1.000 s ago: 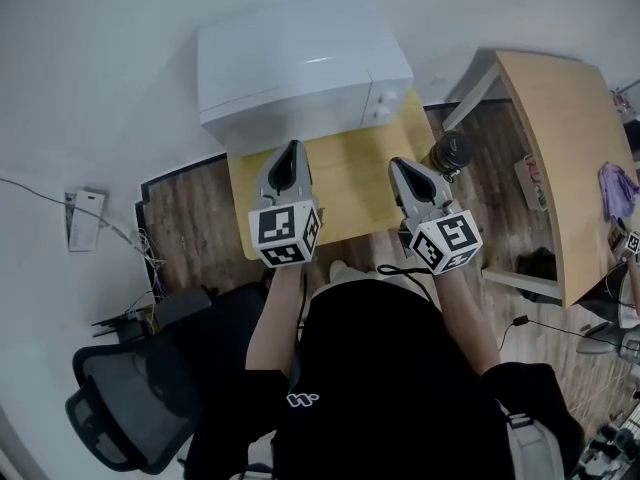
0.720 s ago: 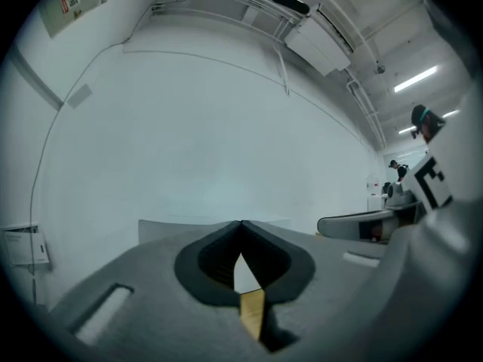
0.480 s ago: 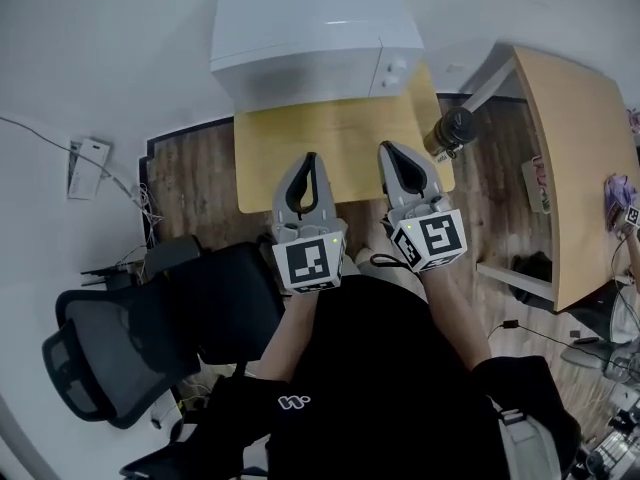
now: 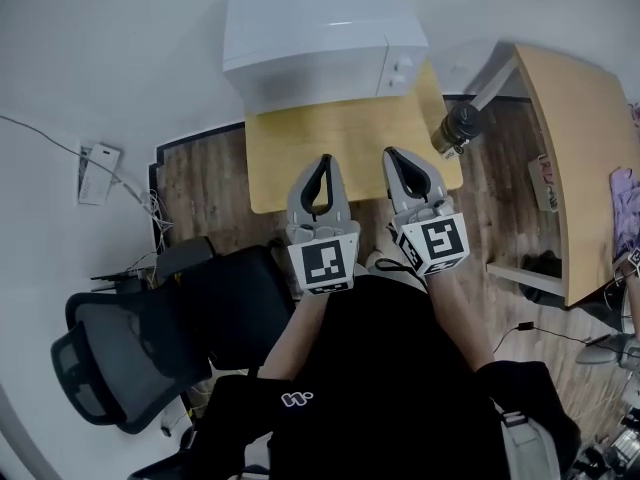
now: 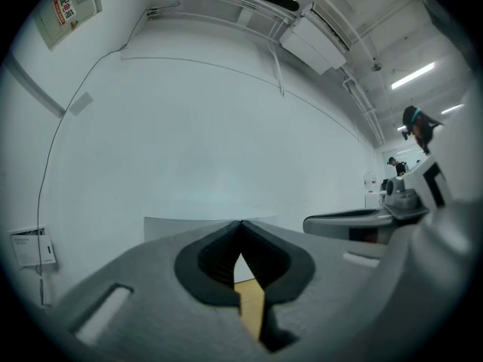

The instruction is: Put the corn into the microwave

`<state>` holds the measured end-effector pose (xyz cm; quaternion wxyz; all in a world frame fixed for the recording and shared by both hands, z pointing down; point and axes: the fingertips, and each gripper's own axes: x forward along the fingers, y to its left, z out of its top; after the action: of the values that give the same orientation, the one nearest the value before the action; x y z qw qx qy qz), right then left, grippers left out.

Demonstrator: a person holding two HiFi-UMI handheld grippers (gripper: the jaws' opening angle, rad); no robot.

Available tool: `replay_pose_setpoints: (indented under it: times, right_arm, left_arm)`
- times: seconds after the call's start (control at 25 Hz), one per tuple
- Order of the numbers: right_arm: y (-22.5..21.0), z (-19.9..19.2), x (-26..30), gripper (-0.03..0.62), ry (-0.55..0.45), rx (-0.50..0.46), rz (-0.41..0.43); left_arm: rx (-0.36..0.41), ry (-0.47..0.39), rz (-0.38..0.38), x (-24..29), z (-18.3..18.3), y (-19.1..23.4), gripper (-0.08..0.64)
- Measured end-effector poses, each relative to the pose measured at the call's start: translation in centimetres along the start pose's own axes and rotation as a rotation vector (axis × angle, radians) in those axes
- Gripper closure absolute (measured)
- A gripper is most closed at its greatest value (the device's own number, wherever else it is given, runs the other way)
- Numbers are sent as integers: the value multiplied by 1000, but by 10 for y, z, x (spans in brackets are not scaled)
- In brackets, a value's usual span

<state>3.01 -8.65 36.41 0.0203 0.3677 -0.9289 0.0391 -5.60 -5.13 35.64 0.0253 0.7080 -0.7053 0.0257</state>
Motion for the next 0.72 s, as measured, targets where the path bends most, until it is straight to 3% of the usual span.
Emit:
replay_pose_setpoints:
  times: [0.72]
  right_arm:
    - [1,5,13,586,-10,-5,1]
  left_arm:
    - [-29,12,33,5,-3,20,558]
